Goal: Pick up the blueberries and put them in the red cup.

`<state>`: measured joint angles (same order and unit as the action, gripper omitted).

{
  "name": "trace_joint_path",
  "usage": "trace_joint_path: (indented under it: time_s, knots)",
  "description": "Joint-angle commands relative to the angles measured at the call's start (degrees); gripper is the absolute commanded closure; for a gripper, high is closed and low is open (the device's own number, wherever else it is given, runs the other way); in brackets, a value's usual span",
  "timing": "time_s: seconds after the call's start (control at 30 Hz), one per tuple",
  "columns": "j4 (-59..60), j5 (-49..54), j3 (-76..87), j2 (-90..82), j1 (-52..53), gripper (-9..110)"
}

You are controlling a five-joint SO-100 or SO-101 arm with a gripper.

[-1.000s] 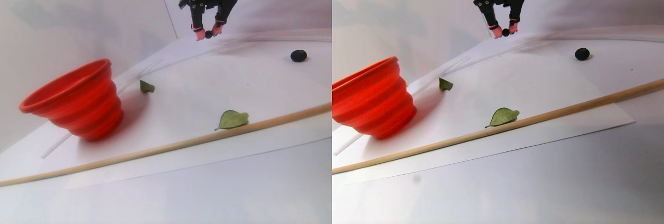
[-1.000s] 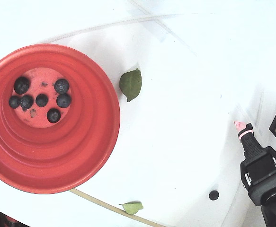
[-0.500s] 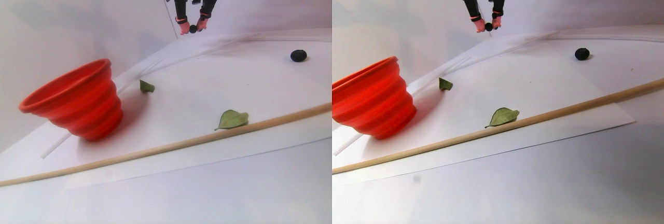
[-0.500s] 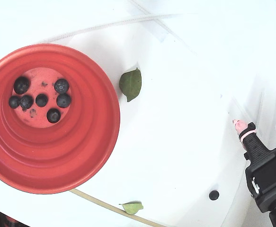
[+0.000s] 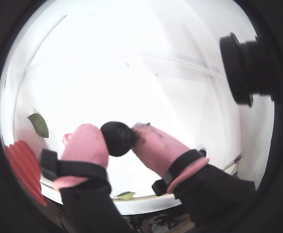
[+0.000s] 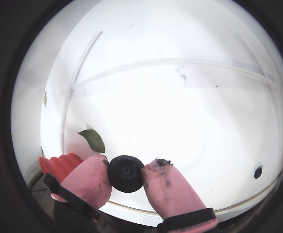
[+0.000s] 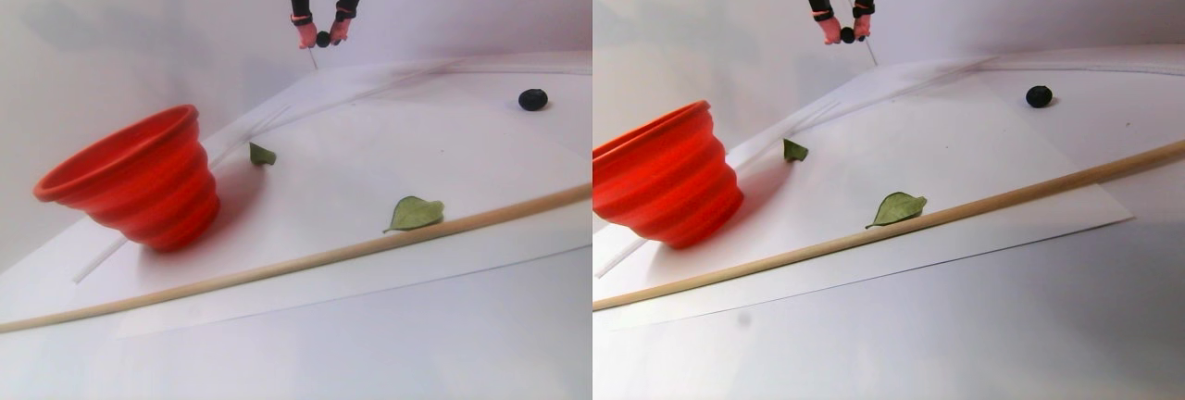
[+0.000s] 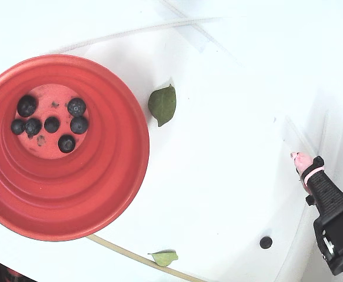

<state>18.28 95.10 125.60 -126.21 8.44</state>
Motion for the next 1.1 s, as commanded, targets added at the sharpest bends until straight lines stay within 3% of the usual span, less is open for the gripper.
trace_joint_path:
  time_s: [0.0,1.07]
  knots:
    - [2.3,-0.5,-1.0,-7.1,-2.6,90]
    - [20.5,-5.3,2.5,-19.6,-15.6,90]
